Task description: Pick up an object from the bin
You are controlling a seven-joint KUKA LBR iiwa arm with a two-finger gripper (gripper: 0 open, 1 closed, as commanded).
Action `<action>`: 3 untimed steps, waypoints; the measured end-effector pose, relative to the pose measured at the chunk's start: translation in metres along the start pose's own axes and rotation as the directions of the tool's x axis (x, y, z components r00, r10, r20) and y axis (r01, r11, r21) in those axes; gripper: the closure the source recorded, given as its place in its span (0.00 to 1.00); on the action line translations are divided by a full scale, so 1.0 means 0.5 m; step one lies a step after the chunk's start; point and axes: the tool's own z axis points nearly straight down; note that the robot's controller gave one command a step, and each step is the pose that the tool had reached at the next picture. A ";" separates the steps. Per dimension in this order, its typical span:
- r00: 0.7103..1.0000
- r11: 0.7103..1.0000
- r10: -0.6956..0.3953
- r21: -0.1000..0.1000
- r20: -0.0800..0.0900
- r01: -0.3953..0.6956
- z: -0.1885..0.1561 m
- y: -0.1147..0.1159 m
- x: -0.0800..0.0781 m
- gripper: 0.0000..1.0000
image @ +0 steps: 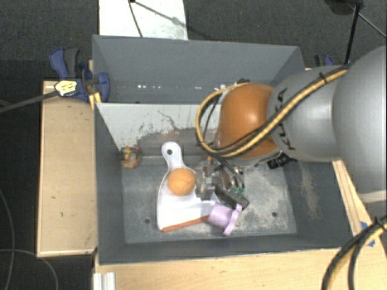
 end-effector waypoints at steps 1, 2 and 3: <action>1.000 1.000 0.002 0.000 0.000 -0.002 0.000 0.000 0.000 0.00; 1.000 1.000 0.003 0.000 0.000 -0.003 0.000 0.000 0.000 0.00; 0.999 0.999 -0.051 0.001 0.007 0.051 0.037 0.086 -0.045 0.00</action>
Offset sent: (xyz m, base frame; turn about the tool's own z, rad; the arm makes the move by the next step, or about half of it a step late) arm 0.0000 0.0000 0.0000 0.0000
